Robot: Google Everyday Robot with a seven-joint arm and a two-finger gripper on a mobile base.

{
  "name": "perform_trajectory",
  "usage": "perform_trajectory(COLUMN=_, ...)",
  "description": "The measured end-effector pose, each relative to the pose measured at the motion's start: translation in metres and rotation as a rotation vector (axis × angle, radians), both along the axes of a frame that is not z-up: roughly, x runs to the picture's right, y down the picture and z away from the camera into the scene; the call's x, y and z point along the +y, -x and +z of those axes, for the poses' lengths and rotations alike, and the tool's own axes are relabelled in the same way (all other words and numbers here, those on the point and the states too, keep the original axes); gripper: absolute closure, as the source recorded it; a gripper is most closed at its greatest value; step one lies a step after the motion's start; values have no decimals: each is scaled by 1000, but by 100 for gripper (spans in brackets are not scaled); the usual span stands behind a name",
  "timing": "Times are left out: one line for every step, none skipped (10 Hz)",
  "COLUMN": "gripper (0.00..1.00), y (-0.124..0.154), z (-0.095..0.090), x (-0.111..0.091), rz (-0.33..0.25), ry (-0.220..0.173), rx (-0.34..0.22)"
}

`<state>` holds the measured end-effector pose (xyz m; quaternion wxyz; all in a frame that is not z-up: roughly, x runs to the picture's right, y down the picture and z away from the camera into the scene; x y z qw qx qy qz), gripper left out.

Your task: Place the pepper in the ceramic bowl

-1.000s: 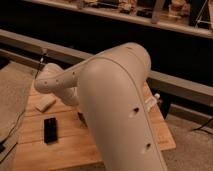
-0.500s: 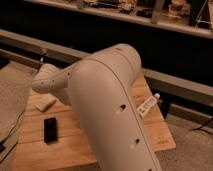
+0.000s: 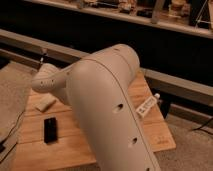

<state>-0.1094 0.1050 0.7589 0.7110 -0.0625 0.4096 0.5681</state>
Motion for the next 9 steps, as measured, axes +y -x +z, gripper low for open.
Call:
perform_trajectory(gripper=20, y=0, z=0, x=0, rz=2, ry=0, rx=1)
perform_trajectory(gripper=20, y=0, z=0, x=-1, rz=3, ry=0, rx=1)
perform_trajectory(gripper=20, y=0, z=0, x=-1, rz=4, ry=1, rx=1)
perform_trajectory(gripper=20, y=0, z=1, x=-1, rz=5, ry=2, rx=2)
perform_trajectory(gripper=20, y=0, z=1, x=-1, rz=7, ry=1, rx=2)
perform_trajectory(gripper=20, y=0, z=1, x=-1, rz=9, ry=2, rx=2)
perform_trajectory(gripper=20, y=0, z=1, x=-1, rz=10, ry=2, rx=2)
perform_trajectory(gripper=20, y=-1, z=1, x=-1, rz=13, ry=1, rx=2)
perform_trajectory(gripper=20, y=-1, z=1, x=-2, rz=14, ry=0, rx=2)
